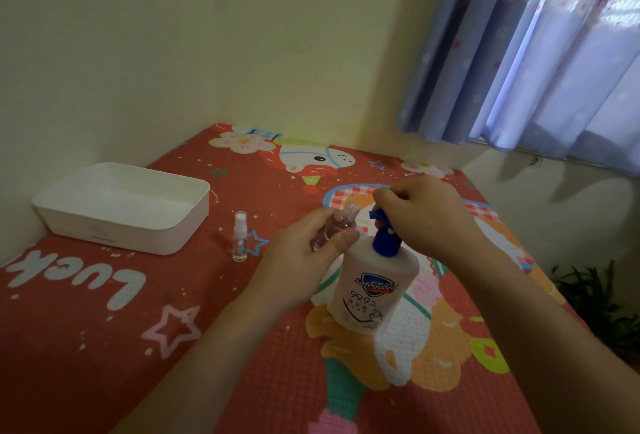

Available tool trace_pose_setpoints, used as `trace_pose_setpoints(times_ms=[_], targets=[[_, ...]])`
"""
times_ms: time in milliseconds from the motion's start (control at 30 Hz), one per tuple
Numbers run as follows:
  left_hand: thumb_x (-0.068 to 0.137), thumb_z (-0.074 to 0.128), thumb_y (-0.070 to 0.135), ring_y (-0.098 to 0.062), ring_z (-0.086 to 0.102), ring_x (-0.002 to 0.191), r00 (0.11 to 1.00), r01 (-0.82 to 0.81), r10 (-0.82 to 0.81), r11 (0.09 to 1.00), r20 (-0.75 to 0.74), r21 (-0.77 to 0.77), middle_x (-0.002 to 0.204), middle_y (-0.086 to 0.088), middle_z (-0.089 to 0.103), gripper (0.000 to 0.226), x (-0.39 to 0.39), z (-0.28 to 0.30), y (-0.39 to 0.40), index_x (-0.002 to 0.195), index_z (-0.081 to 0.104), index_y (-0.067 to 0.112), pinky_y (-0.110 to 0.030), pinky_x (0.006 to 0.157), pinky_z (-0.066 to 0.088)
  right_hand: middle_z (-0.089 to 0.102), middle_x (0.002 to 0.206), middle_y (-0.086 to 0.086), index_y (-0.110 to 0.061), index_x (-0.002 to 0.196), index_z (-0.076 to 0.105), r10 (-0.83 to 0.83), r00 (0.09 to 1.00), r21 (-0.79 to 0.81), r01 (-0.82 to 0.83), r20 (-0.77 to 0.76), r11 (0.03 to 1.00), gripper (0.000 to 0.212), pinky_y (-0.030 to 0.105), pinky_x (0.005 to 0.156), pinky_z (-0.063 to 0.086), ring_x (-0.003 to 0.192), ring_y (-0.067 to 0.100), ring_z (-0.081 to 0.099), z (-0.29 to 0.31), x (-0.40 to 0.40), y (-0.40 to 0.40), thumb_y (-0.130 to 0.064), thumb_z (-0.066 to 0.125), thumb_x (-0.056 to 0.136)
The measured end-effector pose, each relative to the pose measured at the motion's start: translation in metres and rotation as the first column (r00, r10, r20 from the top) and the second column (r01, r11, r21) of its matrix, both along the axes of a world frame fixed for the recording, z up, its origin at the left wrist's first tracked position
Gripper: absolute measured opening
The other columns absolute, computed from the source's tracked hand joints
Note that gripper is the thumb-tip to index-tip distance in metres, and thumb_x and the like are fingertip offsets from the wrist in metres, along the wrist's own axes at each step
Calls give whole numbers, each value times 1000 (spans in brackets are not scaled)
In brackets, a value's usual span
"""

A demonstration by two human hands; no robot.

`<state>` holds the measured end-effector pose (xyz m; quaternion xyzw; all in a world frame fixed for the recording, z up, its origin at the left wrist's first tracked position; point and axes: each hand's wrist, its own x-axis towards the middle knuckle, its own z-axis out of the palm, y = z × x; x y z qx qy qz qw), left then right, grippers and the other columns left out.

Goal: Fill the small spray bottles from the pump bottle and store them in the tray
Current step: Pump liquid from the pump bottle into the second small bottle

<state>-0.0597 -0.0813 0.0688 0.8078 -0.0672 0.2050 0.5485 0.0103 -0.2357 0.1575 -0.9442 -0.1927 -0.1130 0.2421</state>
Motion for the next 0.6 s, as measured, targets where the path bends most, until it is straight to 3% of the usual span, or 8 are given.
trace_pose_setpoints(times_ms=[67,133,267,333,400,500,600], targets=[[91,55,57,-5,68,94,1000,-10,10,1000,2,-26,99,16,71,23,0,0,3,107,63,41,-43,85,56,69,71,17,3,73,65,8,1000,8,-9,21,1000,40,33,52,46,58,29,54,1,0,0,-29,47,89],[89,54,63,-6,69,93,1000,-24,25,999,5,-36,100,17,72,27,-2,-1,7,105,62,42,-45,85,56,72,73,12,-1,77,70,23,1000,23,-24,21,999,40,41,64,57,71,34,66,2,-1,2,-30,47,89],[84,53,64,-1,68,91,998,-70,69,995,-9,-72,97,19,72,26,-9,-4,18,102,61,47,-39,82,58,71,75,16,2,79,67,53,997,23,-54,56,998,42,50,69,58,76,35,67,4,-2,12,-32,45,87],[81,53,64,2,68,90,995,-104,104,992,-3,-66,95,21,72,27,-13,-5,24,100,61,47,-32,81,56,70,77,19,3,77,66,66,991,3,-67,116,998,41,49,68,57,74,36,66,4,-4,19,-31,44,86],[81,55,62,2,68,91,992,-128,128,989,-8,-76,94,21,73,28,-16,-7,30,101,63,43,-29,81,55,68,72,19,0,74,66,82,981,-22,-80,177,997,41,45,62,57,59,32,60,4,-8,26,-31,45,87],[82,58,59,0,68,91,985,-171,170,980,-18,-100,93,17,74,31,-21,-10,41,103,65,37,-32,82,55,54,52,15,-3,58,54,103,954,-56,-91,283,994,40,34,48,45,44,17,36,3,-16,38,-28,47,89],[84,62,53,-5,69,86,975,-223,224,968,-8,-114,88,14,74,25,-25,-15,52,101,66,36,-40,81,56,59,53,9,-8,63,60,127,919,-93,-99,374,991,35,34,51,48,45,19,46,0,-22,51,-28,47,89]])
